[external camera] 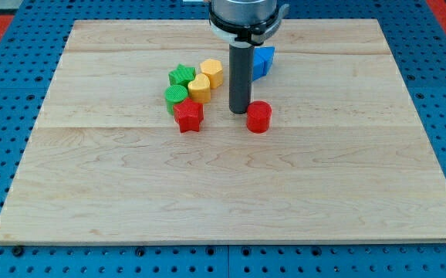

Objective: Move the red star to the bottom left of the red circle

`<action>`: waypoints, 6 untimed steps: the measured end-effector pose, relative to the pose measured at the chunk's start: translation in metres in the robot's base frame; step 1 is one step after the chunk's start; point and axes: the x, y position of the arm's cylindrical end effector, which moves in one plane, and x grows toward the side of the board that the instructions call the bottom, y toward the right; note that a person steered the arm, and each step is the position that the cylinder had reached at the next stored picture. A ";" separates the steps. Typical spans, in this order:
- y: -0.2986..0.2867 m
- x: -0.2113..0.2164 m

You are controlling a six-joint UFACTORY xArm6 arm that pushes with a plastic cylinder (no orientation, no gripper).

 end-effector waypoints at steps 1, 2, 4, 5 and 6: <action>-0.002 0.025; -0.048 0.075; -0.153 0.038; -0.147 0.008; -0.090 0.004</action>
